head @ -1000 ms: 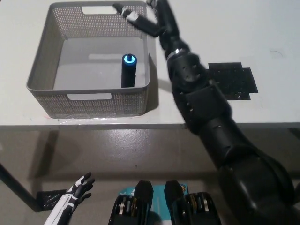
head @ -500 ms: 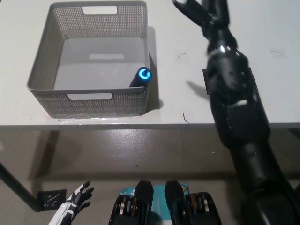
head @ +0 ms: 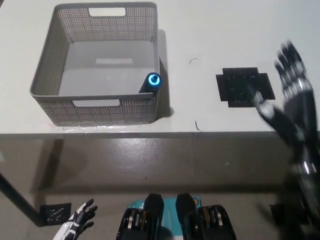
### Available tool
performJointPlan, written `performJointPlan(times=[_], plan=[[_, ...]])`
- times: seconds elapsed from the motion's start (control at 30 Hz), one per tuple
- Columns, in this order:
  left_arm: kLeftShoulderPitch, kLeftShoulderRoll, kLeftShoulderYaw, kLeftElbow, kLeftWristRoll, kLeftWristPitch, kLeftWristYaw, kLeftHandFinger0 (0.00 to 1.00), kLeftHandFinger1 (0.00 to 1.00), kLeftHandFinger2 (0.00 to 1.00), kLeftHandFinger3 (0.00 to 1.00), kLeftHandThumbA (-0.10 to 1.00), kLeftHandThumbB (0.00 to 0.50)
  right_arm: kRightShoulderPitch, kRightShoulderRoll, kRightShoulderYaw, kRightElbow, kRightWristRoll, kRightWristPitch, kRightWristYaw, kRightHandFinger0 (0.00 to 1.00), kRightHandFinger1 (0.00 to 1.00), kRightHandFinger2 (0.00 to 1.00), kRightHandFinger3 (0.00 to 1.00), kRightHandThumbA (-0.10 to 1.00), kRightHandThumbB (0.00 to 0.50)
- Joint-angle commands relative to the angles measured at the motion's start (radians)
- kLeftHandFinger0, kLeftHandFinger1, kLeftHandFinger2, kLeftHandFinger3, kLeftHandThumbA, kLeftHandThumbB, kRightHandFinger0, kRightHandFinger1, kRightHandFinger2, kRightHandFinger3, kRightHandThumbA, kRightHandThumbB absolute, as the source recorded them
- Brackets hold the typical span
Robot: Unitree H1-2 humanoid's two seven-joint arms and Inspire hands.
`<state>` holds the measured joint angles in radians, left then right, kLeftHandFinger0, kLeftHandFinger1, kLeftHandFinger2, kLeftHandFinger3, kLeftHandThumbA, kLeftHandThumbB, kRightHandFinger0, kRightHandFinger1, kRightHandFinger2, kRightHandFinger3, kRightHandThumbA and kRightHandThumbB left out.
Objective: Use the right hand to pick up a electric screw driver and put it into a container on the left side
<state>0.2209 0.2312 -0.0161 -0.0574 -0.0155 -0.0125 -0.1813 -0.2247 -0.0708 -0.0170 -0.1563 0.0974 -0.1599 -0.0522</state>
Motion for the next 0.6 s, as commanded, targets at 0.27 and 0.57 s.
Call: performJointPlan(times=[0.27, 0.57], plan=[[0.008, 0.004, 0.063, -0.001, -0.032, -0.090, 0.006, 1.00, 1.00, 1.00, 1.00, 1.00, 0.174, 0.273, 0.000, 0.054, 0.110, 0.075, -0.253, 0.125, 1.00, 1.00, 1.00, 1.00, 0.93, 0.411], [-0.002, -0.011, 0.092, -0.021, -0.051, -0.068, 0.014, 1.00, 1.00, 1.00, 1.00, 1.00, 0.210, 0.318, -0.003, 0.063, 0.247, 0.010, -0.265, 0.119, 1.00, 1.00, 1.00, 1.00, 1.00, 0.478]])
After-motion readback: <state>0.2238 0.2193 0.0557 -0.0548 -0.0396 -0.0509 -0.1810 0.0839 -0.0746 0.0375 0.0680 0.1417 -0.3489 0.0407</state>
